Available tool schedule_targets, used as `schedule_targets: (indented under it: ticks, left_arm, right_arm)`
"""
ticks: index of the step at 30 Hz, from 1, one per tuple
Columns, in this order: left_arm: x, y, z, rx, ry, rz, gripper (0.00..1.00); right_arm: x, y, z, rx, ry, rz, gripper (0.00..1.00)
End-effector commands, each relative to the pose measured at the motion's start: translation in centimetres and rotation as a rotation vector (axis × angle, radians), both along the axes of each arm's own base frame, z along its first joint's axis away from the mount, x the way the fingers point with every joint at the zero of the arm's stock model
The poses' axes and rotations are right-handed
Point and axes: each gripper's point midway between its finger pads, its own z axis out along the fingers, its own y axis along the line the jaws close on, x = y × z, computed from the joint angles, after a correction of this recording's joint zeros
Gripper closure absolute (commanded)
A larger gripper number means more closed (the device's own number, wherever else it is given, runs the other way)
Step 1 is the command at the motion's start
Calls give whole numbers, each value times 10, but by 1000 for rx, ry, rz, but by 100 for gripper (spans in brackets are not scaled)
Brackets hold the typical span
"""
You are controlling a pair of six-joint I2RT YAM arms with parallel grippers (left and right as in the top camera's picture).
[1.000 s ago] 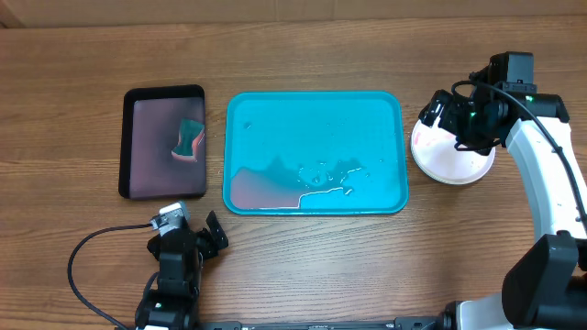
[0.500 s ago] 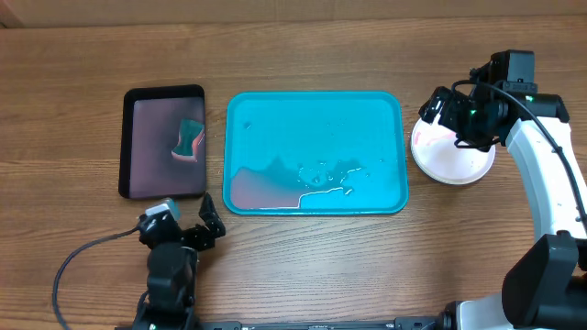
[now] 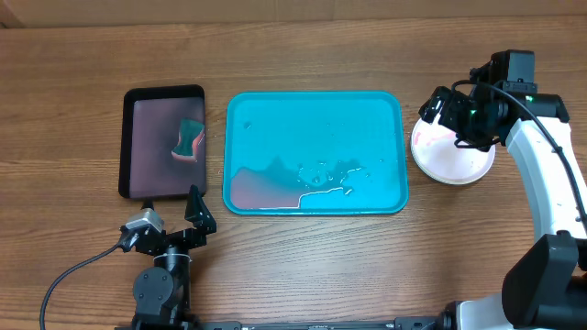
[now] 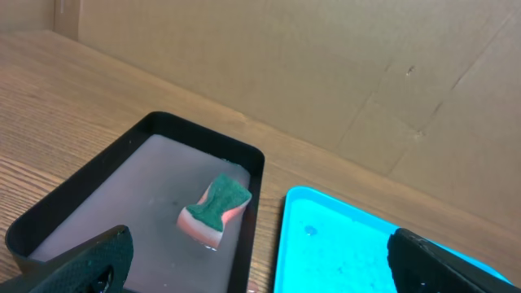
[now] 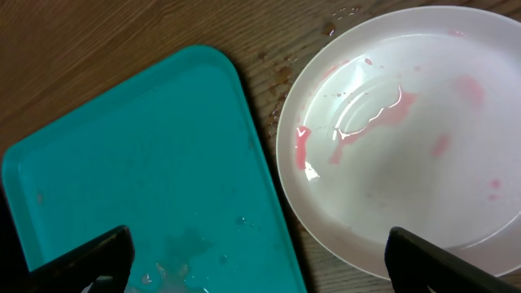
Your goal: Clean dirty plates on tray and stack at the side
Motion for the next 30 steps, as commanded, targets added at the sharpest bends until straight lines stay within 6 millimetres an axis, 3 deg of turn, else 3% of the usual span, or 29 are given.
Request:
schedule_targets:
  ticks: [1, 26, 29, 30]
  left_arm:
    - [0, 2, -3, -13, -2, 12, 0]
    - [0, 2, -3, -13, -1, 12, 0]
    - [0, 2, -3, -13, -1, 12, 0]
    - [0, 2, -3, -13, -1, 12, 0]
  right_arm:
    - [4, 2, 16, -3, -50, 15, 0]
    - [4, -4, 15, -34, -46, 1, 0]
    - [2, -3, 28, -38, -80, 3, 0]
    - [-1, 0, 44, -42, -124, 8, 0]
